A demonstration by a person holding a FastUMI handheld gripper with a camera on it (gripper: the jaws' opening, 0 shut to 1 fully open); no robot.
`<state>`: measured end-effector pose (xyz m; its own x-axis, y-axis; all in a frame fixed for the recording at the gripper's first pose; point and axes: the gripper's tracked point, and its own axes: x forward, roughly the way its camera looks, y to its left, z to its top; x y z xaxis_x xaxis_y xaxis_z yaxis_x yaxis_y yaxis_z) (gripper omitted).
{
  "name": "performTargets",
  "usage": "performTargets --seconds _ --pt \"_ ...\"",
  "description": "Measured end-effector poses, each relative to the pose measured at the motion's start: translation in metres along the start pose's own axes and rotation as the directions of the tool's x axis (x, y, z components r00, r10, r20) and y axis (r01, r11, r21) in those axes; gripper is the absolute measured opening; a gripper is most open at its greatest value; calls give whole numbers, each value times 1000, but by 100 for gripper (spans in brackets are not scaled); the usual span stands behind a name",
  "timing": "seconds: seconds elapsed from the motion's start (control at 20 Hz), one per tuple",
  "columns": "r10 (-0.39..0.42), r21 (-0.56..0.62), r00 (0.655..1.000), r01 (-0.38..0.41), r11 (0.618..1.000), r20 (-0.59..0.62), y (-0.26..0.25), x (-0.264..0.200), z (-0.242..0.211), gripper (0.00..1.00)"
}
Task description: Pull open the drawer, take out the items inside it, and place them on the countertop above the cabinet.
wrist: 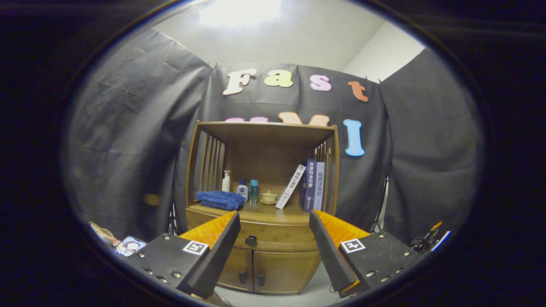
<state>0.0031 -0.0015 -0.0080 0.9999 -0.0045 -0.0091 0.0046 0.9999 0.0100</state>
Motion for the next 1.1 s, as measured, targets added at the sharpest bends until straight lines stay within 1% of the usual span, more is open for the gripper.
performTargets --seconds 0.35,0.55,0.65,0.85,1.1 --pt "17 12 1000 -16 1000 -20 8 11 -13 97" --pt "32 14 999 -32 999 -29 20 30 -23 97" --pt "47 7 999 -46 999 -28 30 47 -28 97" --pt "100 8 995 -100 995 -15 64 89 -39 97" --pt "99 20 995 -99 995 -7 95 147 -67 97"
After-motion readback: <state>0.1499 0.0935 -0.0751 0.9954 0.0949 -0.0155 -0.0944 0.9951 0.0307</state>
